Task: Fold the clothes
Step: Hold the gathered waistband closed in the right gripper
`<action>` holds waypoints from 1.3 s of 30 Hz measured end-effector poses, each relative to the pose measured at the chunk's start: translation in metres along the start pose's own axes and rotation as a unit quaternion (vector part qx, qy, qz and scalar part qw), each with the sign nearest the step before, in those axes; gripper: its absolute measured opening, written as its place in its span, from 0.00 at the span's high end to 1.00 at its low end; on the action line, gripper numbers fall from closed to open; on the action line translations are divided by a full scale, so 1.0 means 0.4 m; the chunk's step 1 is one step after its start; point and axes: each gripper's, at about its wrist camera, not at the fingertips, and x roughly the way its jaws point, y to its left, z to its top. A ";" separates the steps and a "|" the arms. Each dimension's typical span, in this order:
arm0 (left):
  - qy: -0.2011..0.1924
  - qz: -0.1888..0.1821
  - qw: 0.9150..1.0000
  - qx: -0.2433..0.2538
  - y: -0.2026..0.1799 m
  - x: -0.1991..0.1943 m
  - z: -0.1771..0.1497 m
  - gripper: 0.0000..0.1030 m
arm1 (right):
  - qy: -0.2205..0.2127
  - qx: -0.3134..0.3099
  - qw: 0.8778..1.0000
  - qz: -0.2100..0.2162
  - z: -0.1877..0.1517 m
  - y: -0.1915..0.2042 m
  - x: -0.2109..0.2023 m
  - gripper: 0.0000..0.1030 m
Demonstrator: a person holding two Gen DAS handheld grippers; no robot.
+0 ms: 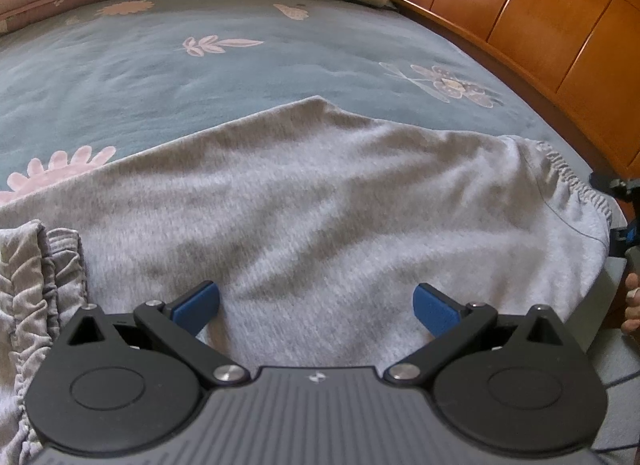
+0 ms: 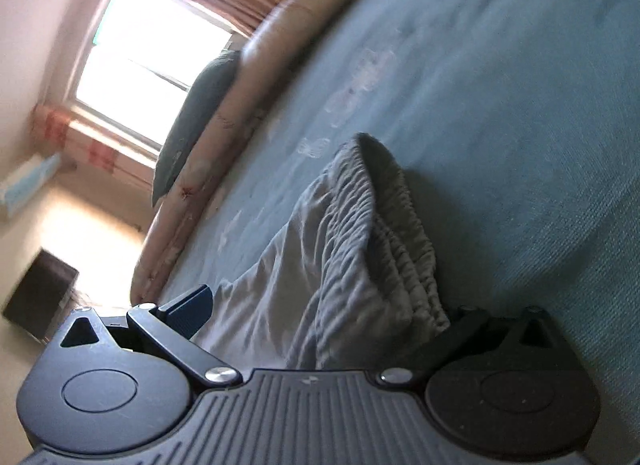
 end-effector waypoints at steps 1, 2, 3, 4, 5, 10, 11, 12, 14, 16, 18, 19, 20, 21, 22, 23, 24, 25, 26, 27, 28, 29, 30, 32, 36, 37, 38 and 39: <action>0.000 -0.001 1.000 0.000 0.000 -0.001 0.000 0.01 | -0.002 -0.010 1.000 -0.010 -0.003 0.010 0.006 0.00; -0.001 -0.001 1.000 0.000 0.001 -0.001 -0.001 0.01 | -0.004 -0.020 1.000 -0.021 -0.007 0.019 0.012 0.00; -0.002 -0.004 1.000 -0.003 0.003 -0.002 -0.001 0.01 | -0.009 -0.018 1.000 -0.024 -0.007 0.022 0.012 0.00; -0.003 -0.006 1.000 -0.006 0.005 -0.003 -0.002 0.01 | -0.013 -0.014 0.999 -0.027 -0.006 0.024 0.013 0.00; -0.005 -0.008 1.000 -0.011 0.007 -0.004 -0.002 0.01 | -0.020 -0.007 0.999 -0.027 -0.006 0.022 0.010 0.00; -0.006 -0.008 1.000 -0.013 0.006 -0.003 -0.002 0.01 | -0.053 0.024 0.998 -0.032 -0.012 0.014 0.004 0.00; -0.005 -0.007 1.000 -0.010 0.005 -0.003 -0.003 0.01 | -0.055 0.029 0.997 -0.035 -0.012 0.014 0.006 0.00; -0.006 -0.007 1.000 -0.009 0.005 -0.003 -0.003 0.01 | -0.049 0.031 0.998 -0.034 -0.007 0.012 0.007 0.00; -0.007 -0.007 1.000 -0.008 0.005 -0.003 -0.004 0.01 | -0.034 0.034 0.998 -0.031 0.006 0.008 0.009 0.00; -0.008 -0.008 1.000 -0.009 0.006 -0.002 -0.004 0.01 | -0.023 0.027 0.999 -0.027 0.009 0.011 0.018 0.00; -0.008 -0.007 1.000 -0.010 0.006 -0.003 -0.004 0.01 | -0.018 0.015 0.999 -0.027 0.008 0.018 0.024 0.00; -0.008 -0.007 1.000 -0.010 0.006 -0.002 -0.004 0.01 | -0.028 0.018 0.999 -0.028 0.003 0.018 0.022 0.00; -0.007 -0.007 1.000 -0.010 0.005 -0.002 -0.004 0.01 | -0.039 0.021 0.999 -0.030 -0.002 0.017 0.019 0.00; -0.007 -0.006 1.000 -0.010 0.005 -0.002 -0.003 0.01 | -0.053 0.027 0.998 -0.032 -0.012 0.014 0.009 0.00; -0.006 -0.006 1.000 -0.010 0.004 -0.002 -0.003 0.01 | -0.058 0.030 0.997 -0.035 -0.014 0.015 0.006 0.00; -0.006 -0.006 1.000 -0.009 0.005 -0.002 -0.003 0.01 | -0.058 0.032 0.997 -0.038 -0.013 0.016 0.008 0.00; -0.006 -0.006 1.000 -0.009 0.005 -0.002 -0.003 0.01 | -0.057 0.034 0.997 -0.040 -0.011 0.018 0.009 0.00; -0.006 -0.005 1.000 -0.009 0.005 -0.002 -0.003 0.01 | -0.056 0.034 0.997 -0.040 -0.010 0.017 0.009 0.00; -0.007 -0.005 1.000 -0.009 0.005 -0.002 -0.003 0.01 | -0.054 0.035 0.997 -0.039 -0.008 0.016 0.009 0.00; -0.007 -0.004 1.000 -0.009 0.005 -0.002 -0.003 0.01 | -0.048 0.032 0.998 -0.037 -0.008 0.014 0.006 0.00; -0.008 -0.004 1.000 -0.008 0.004 -0.002 -0.004 0.01 | -0.042 0.029 0.998 -0.036 -0.007 0.011 0.002 0.00; -0.008 -0.003 1.000 -0.008 0.004 -0.002 -0.004 0.01 | -0.036 0.027 0.998 -0.034 -0.005 0.011 0.004 0.00; -0.009 -0.002 1.000 -0.007 0.002 -0.002 -0.005 0.01 | -0.030 0.024 0.999 -0.031 -0.003 0.011 0.006 0.00; -0.009 0.000 1.000 -0.007 0.000 -0.002 -0.006 0.01 | -0.022 0.022 0.999 -0.028 0.000 0.010 0.006 0.00; -0.008 -0.001 1.000 -0.010 0.002 -0.004 -0.005 0.01 | -0.029 0.018 0.999 -0.028 -0.008 0.009 -0.008 0.00; -0.008 -0.001 1.000 -0.011 0.002 -0.004 -0.005 0.01 | -0.042 0.022 0.998 -0.028 -0.013 0.007 -0.013 0.00; -0.008 -0.002 1.000 -0.012 0.003 -0.004 -0.004 0.01 | -0.056 0.026 0.998 -0.029 -0.018 0.004 -0.020 0.00; -0.007 -0.002 1.000 -0.013 0.003 -0.003 -0.004 0.01 | -0.069 0.030 0.997 -0.031 -0.022 0.006 -0.018 0.00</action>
